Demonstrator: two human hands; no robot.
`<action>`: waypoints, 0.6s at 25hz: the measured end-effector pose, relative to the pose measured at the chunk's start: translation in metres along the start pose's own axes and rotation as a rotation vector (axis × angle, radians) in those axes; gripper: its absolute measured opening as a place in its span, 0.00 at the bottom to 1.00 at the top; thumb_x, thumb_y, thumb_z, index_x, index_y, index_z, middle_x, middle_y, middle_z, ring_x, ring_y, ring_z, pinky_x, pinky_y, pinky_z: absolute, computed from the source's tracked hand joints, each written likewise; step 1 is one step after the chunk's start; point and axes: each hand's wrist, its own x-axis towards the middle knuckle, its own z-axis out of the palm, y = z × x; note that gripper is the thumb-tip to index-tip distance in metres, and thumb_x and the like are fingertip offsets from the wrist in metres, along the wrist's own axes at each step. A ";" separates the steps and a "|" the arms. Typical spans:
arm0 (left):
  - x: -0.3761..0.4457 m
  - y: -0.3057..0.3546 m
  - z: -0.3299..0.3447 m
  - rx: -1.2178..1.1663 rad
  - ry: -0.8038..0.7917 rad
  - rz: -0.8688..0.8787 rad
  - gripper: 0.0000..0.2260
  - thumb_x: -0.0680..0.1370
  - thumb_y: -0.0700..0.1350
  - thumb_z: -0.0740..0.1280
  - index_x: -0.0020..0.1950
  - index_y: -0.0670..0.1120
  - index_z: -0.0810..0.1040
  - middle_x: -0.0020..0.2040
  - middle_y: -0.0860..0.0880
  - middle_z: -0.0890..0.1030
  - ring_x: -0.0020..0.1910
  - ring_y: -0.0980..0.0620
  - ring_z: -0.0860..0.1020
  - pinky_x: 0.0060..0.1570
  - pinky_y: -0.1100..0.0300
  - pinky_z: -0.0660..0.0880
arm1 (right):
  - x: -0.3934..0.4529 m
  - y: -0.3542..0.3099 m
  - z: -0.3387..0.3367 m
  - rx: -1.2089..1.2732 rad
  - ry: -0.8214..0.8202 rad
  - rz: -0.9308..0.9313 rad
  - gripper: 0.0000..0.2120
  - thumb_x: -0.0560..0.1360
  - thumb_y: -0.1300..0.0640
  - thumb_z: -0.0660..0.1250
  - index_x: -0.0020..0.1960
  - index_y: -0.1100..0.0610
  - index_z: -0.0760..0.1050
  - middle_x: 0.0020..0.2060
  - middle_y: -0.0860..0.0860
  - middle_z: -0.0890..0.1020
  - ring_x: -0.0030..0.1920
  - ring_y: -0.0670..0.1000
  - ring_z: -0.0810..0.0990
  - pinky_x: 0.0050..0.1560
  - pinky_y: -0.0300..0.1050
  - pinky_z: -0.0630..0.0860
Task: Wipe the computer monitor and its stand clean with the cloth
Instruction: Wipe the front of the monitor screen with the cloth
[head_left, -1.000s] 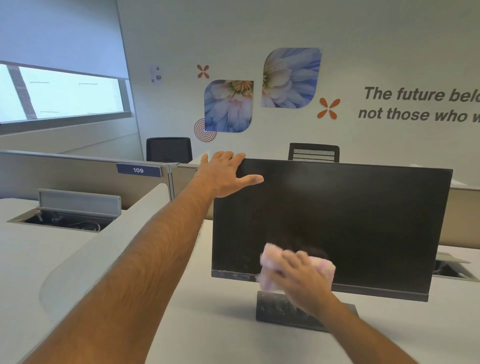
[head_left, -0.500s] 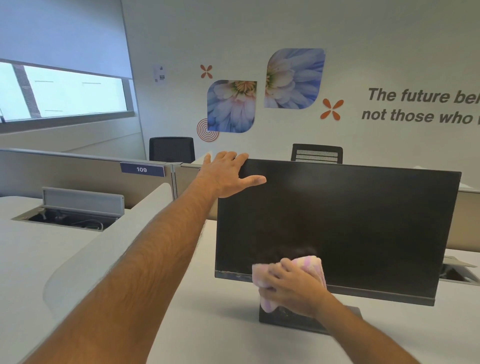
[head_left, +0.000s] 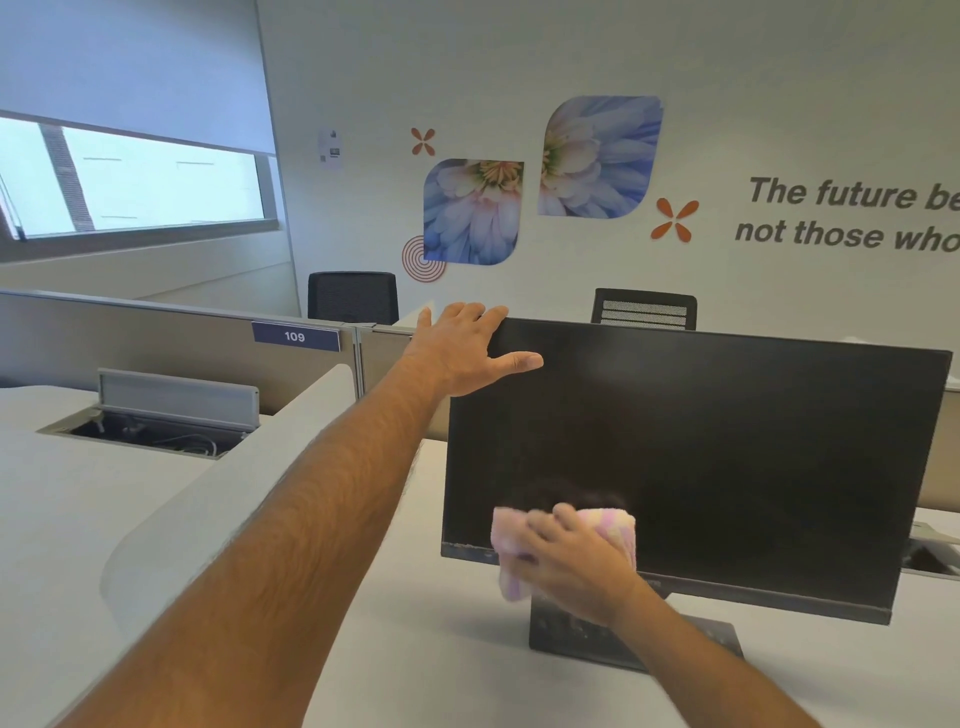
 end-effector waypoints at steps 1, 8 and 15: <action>0.000 0.001 0.000 -0.004 0.000 0.001 0.46 0.68 0.79 0.47 0.80 0.54 0.56 0.80 0.49 0.60 0.79 0.44 0.57 0.74 0.32 0.49 | 0.006 0.006 -0.002 0.079 0.067 0.178 0.31 0.62 0.54 0.81 0.62 0.49 0.74 0.62 0.55 0.73 0.56 0.59 0.76 0.53 0.57 0.78; -0.001 -0.002 0.000 -0.016 0.006 0.009 0.46 0.68 0.78 0.47 0.80 0.54 0.57 0.80 0.49 0.60 0.79 0.44 0.57 0.74 0.32 0.49 | 0.003 -0.013 0.003 -0.017 -0.046 -0.100 0.29 0.63 0.51 0.82 0.60 0.48 0.74 0.60 0.55 0.72 0.55 0.59 0.75 0.52 0.56 0.78; 0.002 -0.004 -0.001 -0.042 0.019 0.033 0.45 0.69 0.78 0.48 0.79 0.53 0.59 0.79 0.49 0.62 0.78 0.45 0.59 0.75 0.33 0.51 | 0.019 -0.026 0.009 0.058 -0.054 0.000 0.30 0.63 0.53 0.81 0.62 0.48 0.74 0.62 0.56 0.71 0.57 0.60 0.74 0.52 0.59 0.76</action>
